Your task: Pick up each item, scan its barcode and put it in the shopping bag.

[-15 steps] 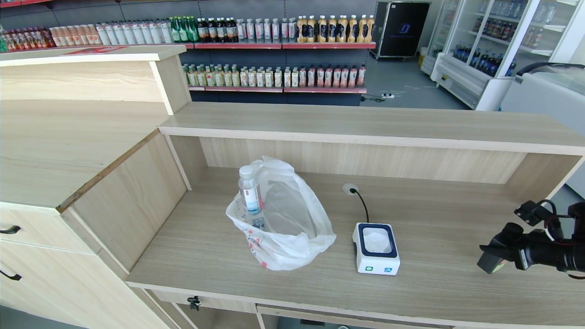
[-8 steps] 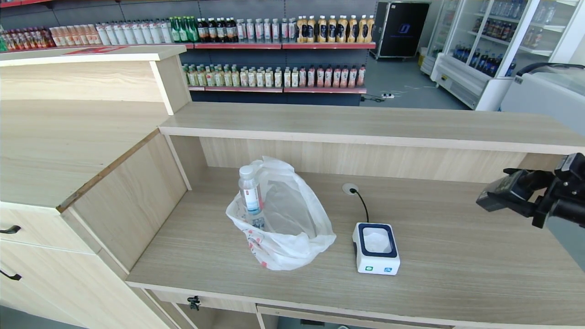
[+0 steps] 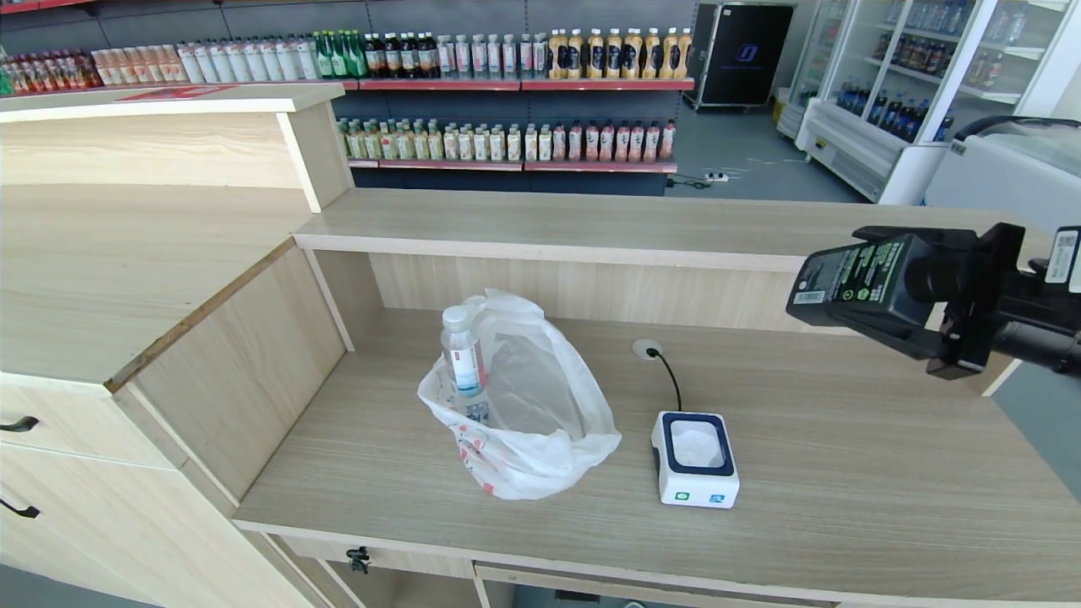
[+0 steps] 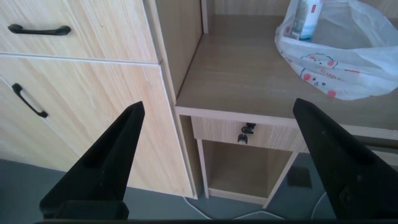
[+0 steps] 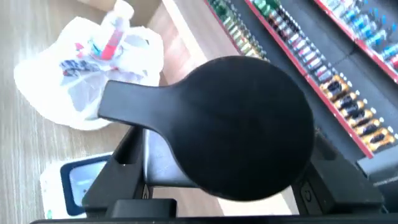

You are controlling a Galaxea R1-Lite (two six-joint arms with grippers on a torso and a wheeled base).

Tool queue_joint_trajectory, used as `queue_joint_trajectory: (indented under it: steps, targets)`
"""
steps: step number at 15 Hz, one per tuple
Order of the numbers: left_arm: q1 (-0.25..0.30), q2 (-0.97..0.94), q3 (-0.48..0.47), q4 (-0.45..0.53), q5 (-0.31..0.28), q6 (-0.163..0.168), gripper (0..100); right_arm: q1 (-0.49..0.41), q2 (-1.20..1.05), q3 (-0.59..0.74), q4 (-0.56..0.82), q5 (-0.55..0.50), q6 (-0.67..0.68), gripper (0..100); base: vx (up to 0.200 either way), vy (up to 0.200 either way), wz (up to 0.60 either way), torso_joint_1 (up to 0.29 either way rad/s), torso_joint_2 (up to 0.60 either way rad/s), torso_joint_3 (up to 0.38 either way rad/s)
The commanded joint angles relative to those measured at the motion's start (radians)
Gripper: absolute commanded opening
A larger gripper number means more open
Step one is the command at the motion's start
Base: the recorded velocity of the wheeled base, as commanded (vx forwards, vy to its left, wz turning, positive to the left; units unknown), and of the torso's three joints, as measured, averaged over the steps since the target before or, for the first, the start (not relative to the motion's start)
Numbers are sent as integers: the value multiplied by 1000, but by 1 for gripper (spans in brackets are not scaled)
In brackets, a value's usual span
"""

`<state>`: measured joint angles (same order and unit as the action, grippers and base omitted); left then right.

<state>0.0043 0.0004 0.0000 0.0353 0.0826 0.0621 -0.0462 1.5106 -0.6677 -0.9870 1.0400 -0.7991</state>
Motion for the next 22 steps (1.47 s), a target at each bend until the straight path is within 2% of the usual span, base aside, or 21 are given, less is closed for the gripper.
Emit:
queue_joint_trajectory:
  steps: [1, 4, 11, 14, 21, 22]
  targets:
    - [0, 0, 0, 0, 0, 1, 100, 180, -104, 11, -61, -1, -3, 0, 0, 0, 0, 0, 0, 0]
    - [0, 0, 0, 0, 0, -1, 100, 278, -148, 20, -93, -9, -2, 0, 0, 0, 0, 0, 0, 0]
    - [0, 0, 0, 0, 0, 1, 100, 394, -234, 56, -134, -9, -17, 0, 0, 0, 0, 0, 0, 0]
    - [0, 0, 0, 0, 0, 1, 100, 414, -250, 68, -162, -11, -43, 0, 0, 0, 0, 0, 0, 0]
    - [0, 0, 0, 0, 0, 1, 100, 488, -181, 62, -282, -12, -72, 0, 0, 0, 0, 0, 0, 0]
    - [0, 0, 0, 0, 0, 1, 100, 545, -187, 68, -282, -14, -83, 0, 0, 0, 0, 0, 0, 0]
